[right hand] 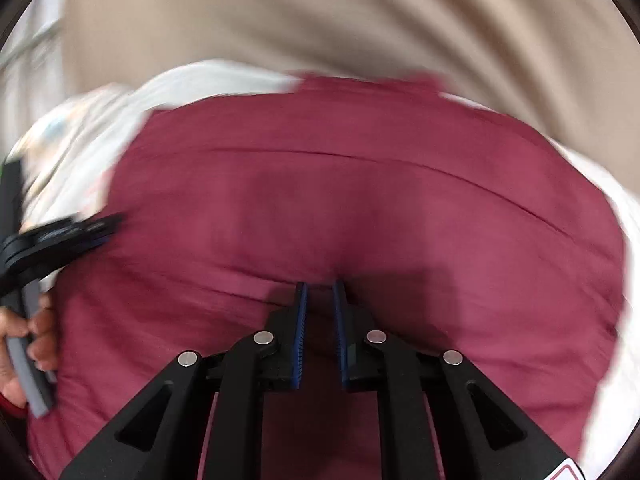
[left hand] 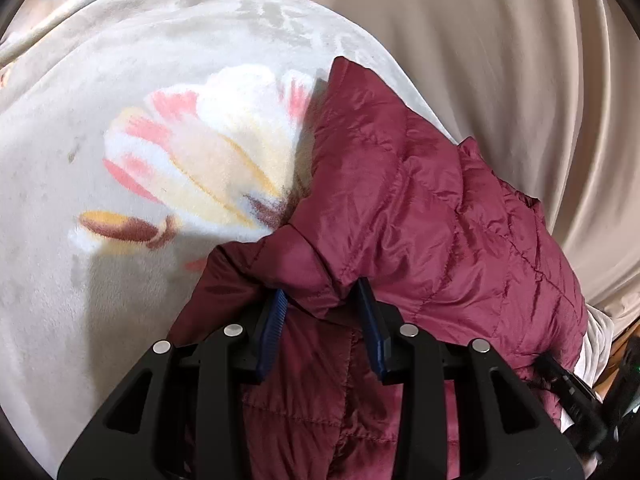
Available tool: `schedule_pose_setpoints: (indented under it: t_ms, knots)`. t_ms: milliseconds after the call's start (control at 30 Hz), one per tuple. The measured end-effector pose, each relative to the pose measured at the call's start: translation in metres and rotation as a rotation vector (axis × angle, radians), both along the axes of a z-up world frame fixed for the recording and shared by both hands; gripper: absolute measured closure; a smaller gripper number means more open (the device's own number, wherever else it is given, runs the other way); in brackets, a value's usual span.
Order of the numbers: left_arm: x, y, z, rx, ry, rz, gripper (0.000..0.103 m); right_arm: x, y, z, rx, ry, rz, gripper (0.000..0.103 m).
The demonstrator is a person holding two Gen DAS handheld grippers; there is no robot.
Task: Fold large clothes
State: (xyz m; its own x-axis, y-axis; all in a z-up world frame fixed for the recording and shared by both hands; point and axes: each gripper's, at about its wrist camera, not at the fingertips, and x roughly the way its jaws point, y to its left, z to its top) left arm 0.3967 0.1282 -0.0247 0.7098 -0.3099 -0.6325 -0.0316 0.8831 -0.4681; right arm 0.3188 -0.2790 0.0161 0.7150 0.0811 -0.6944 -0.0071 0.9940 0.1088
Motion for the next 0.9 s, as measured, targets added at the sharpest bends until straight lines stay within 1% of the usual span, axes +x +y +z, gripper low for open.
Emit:
schedule_pose_setpoints:
  t_ms: [33, 67, 100, 133, 167, 200, 233, 300, 367, 433, 533, 600, 667, 733, 800, 833, 867, 900]
  knots:
    - [0.0, 0.0, 0.0, 0.0, 0.0, 0.0, 0.068, -0.002, -0.016, -0.007, 0.023, 0.005, -0.044, 0.099]
    - [0.001, 0.0, 0.0, 0.0, 0.0, 0.0, 0.068, -0.007, -0.048, -0.011, 0.067, 0.015, -0.114, 0.1]
    - [0.001, 0.0, 0.0, 0.002, 0.0, 0.001, 0.069, -0.012, -0.072, -0.015, 0.104, 0.02, -0.173, 0.103]
    - [0.001, 0.001, -0.001, 0.003, 0.0, 0.003, 0.07, -0.02, -0.094, -0.015, 0.152, 0.024, -0.231, 0.103]
    - [0.001, 0.001, -0.001, 0.004, 0.001, 0.003, 0.07, -0.024, -0.101, -0.012, 0.169, 0.019, -0.255, 0.103]
    - [0.001, 0.001, -0.001, 0.005, 0.001, 0.004, 0.07, -0.029, -0.105, -0.004, 0.172, -0.003, -0.274, 0.1]
    - [0.001, 0.001, 0.0, 0.005, 0.001, 0.004, 0.07, -0.033, -0.104, 0.007, 0.161, -0.037, -0.281, 0.089]
    - [0.001, 0.001, 0.0, 0.006, 0.001, 0.007, 0.07, -0.029, -0.095, 0.025, 0.169, -0.092, -0.261, 0.087]
    - [0.0, 0.001, 0.001, 0.003, -0.001, 0.011, 0.07, -0.016, -0.081, 0.039, 0.189, -0.119, -0.213, 0.087]
    - [0.0, 0.002, 0.0, -0.003, -0.002, 0.011, 0.07, -0.002, -0.063, 0.045, 0.166, -0.128, -0.167, 0.085]
    - [0.0, 0.002, 0.0, -0.002, -0.002, 0.009, 0.07, 0.029, -0.038, 0.038, 0.096, -0.108, -0.122, 0.081]
    - [0.0, 0.003, 0.0, -0.003, -0.002, 0.009, 0.07, 0.047, -0.025, 0.023, 0.06, -0.067, -0.112, 0.077]
    - [-0.001, 0.003, 0.0, -0.007, -0.002, 0.009, 0.07, 0.056, -0.017, 0.008, 0.008, -0.049, -0.114, 0.078]
    - [-0.001, 0.003, 0.0, -0.013, -0.003, 0.009, 0.069, 0.052, -0.019, 0.01, 0.015, -0.062, -0.113, 0.081]
    - [-0.003, 0.005, 0.001, -0.028, -0.011, -0.007, 0.065, 0.023, -0.039, 0.026, 0.078, -0.118, -0.123, 0.079]
    - [-0.005, 0.004, 0.002, -0.035, -0.011, -0.02, 0.059, 0.011, -0.049, 0.033, 0.097, -0.145, -0.134, 0.076]
    - [-0.007, 0.004, 0.004, -0.046, -0.008, -0.041, 0.048, -0.003, -0.062, 0.041, 0.109, -0.174, -0.159, 0.073]
    - [-0.012, 0.001, 0.008, -0.074, 0.001, -0.074, 0.043, -0.016, -0.076, 0.047, 0.109, -0.192, -0.185, 0.071]
